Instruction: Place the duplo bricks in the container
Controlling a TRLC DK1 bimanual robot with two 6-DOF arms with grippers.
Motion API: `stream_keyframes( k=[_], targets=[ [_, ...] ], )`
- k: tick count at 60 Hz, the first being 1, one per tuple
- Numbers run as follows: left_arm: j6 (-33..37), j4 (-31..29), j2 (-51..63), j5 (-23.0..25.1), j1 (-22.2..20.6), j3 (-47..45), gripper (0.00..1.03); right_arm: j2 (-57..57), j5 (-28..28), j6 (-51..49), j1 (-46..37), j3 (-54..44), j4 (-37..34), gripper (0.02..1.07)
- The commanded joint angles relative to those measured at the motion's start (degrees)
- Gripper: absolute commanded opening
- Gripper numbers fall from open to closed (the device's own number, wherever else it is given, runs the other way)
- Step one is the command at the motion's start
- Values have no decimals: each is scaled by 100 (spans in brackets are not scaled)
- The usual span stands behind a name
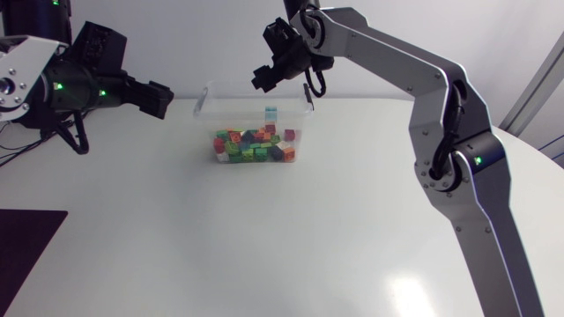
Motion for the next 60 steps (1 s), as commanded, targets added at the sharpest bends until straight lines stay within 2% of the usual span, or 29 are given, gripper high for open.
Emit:
stream_keyframes(
  k=[1,6,10,18,33,51,60],
  targets=[
    [-65,-62,-350,-36,52,-212,99,7,33,178,6,86,-32,103],
    [-65,-62,-588,-36,96,-361,99,-283,33,265,-38,-81,-32,103],
    [-65,-80,-843,-36,324,-511,99,-775,42,318,-90,-564,91,103],
    [102,-273,-1229,-36,606,-818,99,-2138,191,353,-213,-2251,873,103],
    [410,-9,-2600,-10,650,-1803,99,-4563,763,424,-582,-5117,1919,103],
    [462,-176,-3488,-27,799,-2295,99,-6620,1017,388,-1382,-7384,2359,103],
    [568,-247,-3998,-10,834,-2576,99,-7754,1360,292,-1628,-8421,2658,103]
  ],
)
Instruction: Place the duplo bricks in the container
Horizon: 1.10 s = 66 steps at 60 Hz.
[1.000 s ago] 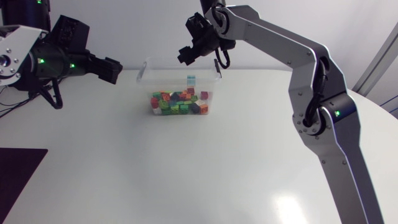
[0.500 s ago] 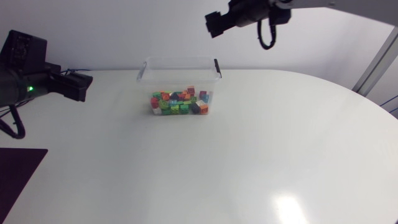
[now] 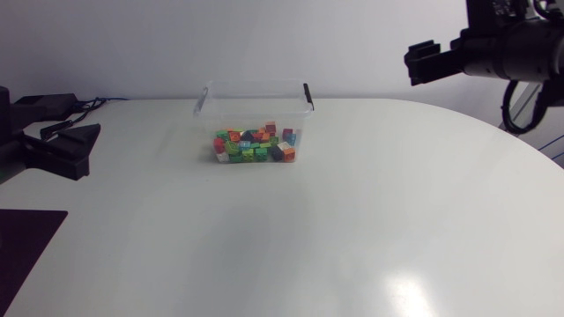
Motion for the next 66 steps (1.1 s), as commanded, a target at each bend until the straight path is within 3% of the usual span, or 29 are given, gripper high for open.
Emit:
stream_keyframes(
  k=[1,18,44,66],
  targets=[
    [124,-50,-315,-18,52,-220,99,-616,147,-21,-114,-492,190,103],
    [115,-208,-1054,52,184,-677,99,-2461,235,-117,-448,-1960,375,103],
    [98,-314,-1809,280,491,-1345,99,-4782,235,-232,-755,-3480,-109,103],
    [-611,237,-2537,173,348,-2216,99,-5587,-37,230,-874,-4539,250,103]
  ],
)
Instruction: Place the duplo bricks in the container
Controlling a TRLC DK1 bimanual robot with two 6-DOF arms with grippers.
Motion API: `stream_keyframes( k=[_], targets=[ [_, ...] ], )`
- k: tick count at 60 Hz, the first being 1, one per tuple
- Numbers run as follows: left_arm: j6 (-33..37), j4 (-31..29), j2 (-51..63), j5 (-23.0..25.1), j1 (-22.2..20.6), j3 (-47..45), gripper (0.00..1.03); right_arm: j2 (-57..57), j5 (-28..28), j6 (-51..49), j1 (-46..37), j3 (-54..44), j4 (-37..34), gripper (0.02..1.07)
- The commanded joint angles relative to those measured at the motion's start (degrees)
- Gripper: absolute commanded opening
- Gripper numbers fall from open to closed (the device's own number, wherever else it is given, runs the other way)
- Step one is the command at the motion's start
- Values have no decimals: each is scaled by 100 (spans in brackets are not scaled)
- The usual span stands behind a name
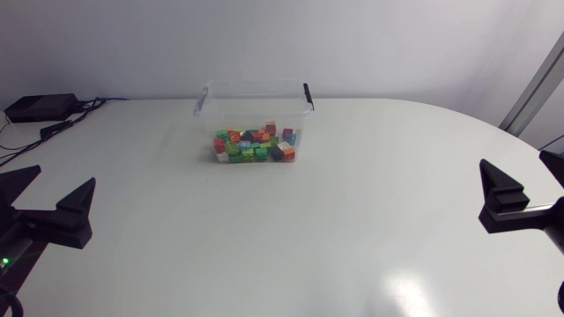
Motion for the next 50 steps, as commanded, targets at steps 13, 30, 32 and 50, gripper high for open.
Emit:
stream_keyframes(
  k=[13,30,32,50],
  targets=[
    [-826,537,-571,-108,-195,-810,99,-545,-244,569,-147,-942,519,103],
    [-1551,1065,-1162,-218,-378,-1602,99,-1107,-522,1050,-269,-1882,1012,103],
    [-1614,1111,-1213,-227,-394,-1670,99,-1156,-546,1092,-280,-1963,1055,103],
    [-1765,1221,-1337,-250,-432,-1835,99,-1273,-604,1192,-305,-2158,1157,103]
  ],
)
